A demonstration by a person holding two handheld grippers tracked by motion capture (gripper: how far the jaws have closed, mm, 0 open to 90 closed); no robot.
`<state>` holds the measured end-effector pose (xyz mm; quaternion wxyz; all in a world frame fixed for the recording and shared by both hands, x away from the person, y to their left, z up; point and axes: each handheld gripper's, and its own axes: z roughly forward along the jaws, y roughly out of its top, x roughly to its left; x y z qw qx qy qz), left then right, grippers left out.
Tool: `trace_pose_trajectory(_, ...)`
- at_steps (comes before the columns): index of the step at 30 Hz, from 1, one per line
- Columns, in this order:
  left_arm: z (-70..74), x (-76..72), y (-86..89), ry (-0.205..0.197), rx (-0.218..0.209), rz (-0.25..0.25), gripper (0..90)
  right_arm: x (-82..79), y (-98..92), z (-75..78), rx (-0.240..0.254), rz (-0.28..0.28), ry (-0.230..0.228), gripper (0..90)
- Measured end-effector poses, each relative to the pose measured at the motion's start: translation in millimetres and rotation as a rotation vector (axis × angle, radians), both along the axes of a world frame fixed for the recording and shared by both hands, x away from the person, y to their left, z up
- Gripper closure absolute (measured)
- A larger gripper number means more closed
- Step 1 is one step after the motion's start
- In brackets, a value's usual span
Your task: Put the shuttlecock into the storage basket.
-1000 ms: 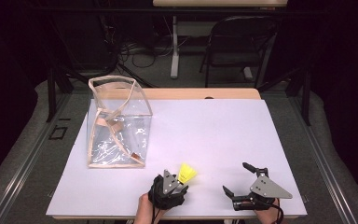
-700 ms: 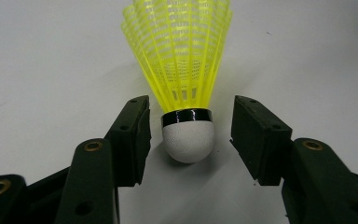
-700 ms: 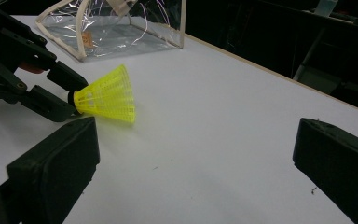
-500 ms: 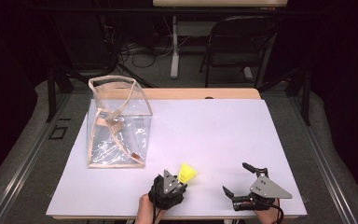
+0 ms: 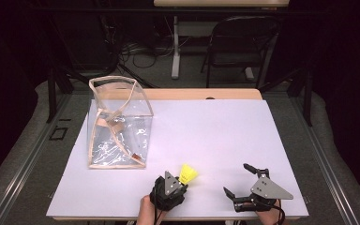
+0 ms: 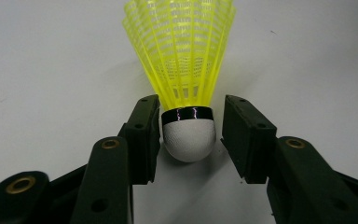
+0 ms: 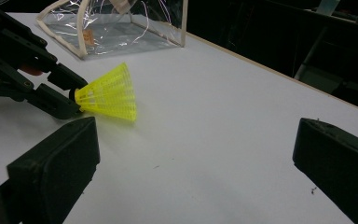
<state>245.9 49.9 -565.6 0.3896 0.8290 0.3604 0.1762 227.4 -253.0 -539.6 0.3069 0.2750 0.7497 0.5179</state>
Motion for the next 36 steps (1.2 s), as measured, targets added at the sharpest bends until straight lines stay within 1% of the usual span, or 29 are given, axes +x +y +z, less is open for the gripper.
trace_pose_trajectory(12, -1.4, 0.8, 0.7, 0.015, -0.004, -0.002, 63.5, -0.1, -0.1, 0.1, -0.003, 0.002, 0.001, 0.1)
trace_pose_trajectory(17, -1.5, 1.7, 1.7, 0.027, -0.015, -0.011, 64.4, -0.3, -0.1, 0.1, -0.002, 0.004, 0.001, 0.1)
trace_pose_trajectory(19, -1.3, 1.8, 2.1, 0.031, -0.029, -0.020, 64.6, -0.3, -0.1, 0.1, -0.002, 0.003, 0.001, 0.1)
trace_pose_trajectory(21, -0.4, 1.7, 2.8, 0.027, -0.029, -0.030, 64.7, -0.3, -0.1, 0.1, -0.002, 0.003, 0.000, 0.1)
trace_pose_trajectory(31, 3.3, 0.9, 4.6, 0.011, -0.050, -0.032, 64.7, -0.1, -0.1, 0.1, -0.003, 0.004, 0.001, 0.1)
trace_pose_trajectory(36, 4.7, 1.3, 5.6, 0.008, -0.049, -0.035, 64.7, 0.0, -0.1, -0.1, -0.002, 0.004, 0.002, 0.1)
